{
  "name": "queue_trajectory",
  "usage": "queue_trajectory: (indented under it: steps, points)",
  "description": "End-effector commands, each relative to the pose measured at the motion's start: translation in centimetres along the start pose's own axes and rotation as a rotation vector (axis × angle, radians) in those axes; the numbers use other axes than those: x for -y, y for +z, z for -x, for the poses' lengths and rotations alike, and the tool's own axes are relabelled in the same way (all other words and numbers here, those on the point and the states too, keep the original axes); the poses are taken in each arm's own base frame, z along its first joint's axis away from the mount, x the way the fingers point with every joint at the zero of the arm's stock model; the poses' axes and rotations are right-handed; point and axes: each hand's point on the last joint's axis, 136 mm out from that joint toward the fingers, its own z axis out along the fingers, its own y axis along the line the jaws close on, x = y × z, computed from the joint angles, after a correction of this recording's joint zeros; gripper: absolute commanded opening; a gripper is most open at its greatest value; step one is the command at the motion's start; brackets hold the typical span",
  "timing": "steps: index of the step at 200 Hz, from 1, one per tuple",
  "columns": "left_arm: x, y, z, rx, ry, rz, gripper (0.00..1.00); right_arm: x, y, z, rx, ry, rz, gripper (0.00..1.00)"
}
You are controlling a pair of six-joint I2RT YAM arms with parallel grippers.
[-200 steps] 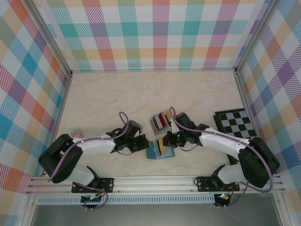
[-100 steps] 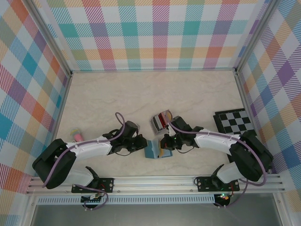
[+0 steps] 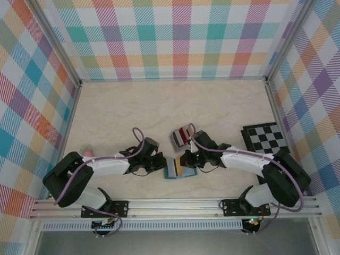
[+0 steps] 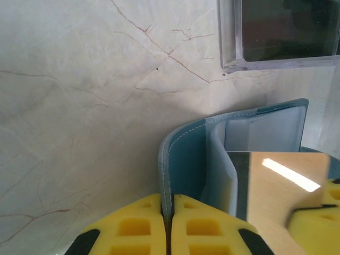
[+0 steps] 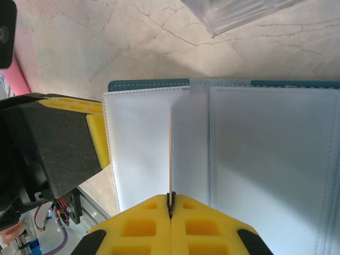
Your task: Put the credit cards into the card holder
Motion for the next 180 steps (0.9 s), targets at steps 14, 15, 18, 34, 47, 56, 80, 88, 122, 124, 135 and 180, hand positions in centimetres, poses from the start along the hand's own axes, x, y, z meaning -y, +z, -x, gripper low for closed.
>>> queue_trajectory:
  steps: [14,15,18,34,47,56,80,88,122,124,135,180]
  points:
    - [-0.7,-0.9,-0.2,0.017,0.002,0.053,0.21,1.9,1.5,-0.9,-0.036,0.03,-0.048,0.01]
    - [-0.6,-1.0,-0.2,0.019,0.003,0.054,0.22,1.9,1.5,-0.9,-0.036,0.032,-0.052,0.01]
    - [-0.8,-1.1,-0.2,0.023,0.003,0.062,0.22,2.2,1.5,-0.9,-0.035,0.035,-0.063,0.01]
    - [-1.3,-2.1,-0.1,0.046,0.007,0.091,0.32,2.6,1.6,-0.9,-0.033,0.037,-0.08,0.01]
    - [-1.4,-2.8,0.0,0.068,0.005,0.095,0.43,2.8,1.8,-1.1,-0.046,0.04,-0.084,0.01]
    - [-1.4,-3.1,0.1,0.08,-0.001,0.087,0.48,2.8,1.9,-1.1,-0.052,0.043,-0.083,0.01]
    - [-0.9,-3.0,0.0,0.079,-0.012,0.046,0.49,2.7,2.0,-1.1,-0.052,0.044,-0.08,0.01]
    - [-0.7,-2.7,-0.1,0.07,-0.01,0.037,0.49,2.6,2.0,-1.0,-0.052,0.042,-0.077,0.01]
    - [-0.4,-1.5,-0.5,0.015,0.013,0.049,0.44,1.8,1.6,-0.7,-0.039,0.027,-0.054,0.01]
    - [-0.4,-1.4,-0.5,0.012,0.015,0.051,0.44,1.8,1.5,-0.7,-0.038,0.026,-0.055,0.01]
    - [-0.4,-1.1,-0.5,0.002,0.022,0.06,0.41,1.6,1.3,-0.4,-0.029,0.019,-0.054,0.01]
    - [-1.4,0.6,-0.9,-0.04,0.04,0.11,0.22,0.7,-0.4,0.4,0.021,0.003,-0.018,0.02]
